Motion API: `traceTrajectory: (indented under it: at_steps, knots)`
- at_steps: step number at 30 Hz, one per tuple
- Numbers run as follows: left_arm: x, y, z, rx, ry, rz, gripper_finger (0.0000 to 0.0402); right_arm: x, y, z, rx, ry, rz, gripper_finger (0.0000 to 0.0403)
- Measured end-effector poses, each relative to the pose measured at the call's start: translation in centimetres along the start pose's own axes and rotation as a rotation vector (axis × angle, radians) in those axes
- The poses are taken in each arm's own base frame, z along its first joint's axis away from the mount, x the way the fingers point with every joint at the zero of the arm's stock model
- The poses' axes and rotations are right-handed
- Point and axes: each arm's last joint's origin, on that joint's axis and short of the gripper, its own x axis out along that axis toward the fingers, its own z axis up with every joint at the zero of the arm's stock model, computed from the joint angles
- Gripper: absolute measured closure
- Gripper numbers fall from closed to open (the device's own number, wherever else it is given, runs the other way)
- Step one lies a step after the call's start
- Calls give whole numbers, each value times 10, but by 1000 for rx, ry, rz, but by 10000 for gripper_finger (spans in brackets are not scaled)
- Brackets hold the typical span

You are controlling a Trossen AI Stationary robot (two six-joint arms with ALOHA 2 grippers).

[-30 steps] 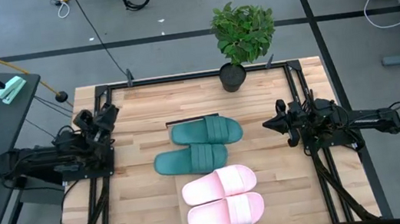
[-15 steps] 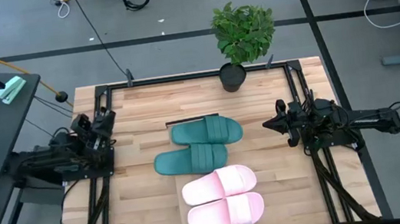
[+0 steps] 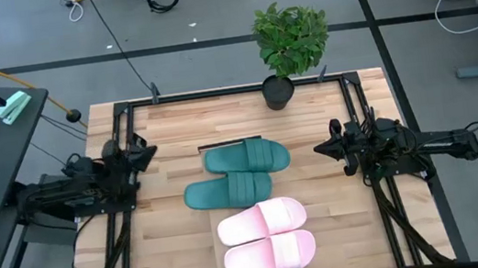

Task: Pick and place slides into the shelf
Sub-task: Return to Home Position

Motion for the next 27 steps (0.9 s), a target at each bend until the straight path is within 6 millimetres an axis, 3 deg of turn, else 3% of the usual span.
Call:
traceTrajectory:
  at_steps: [10, 27]
  knots:
    - [-3, 7, -21, 284, 236, 3, 397, 0, 0, 0, 0, 0, 0, 388]
    - [-11, 14, -43, 427, 503, -35, 399, 0, 0, 0, 0, 0, 0, 388]
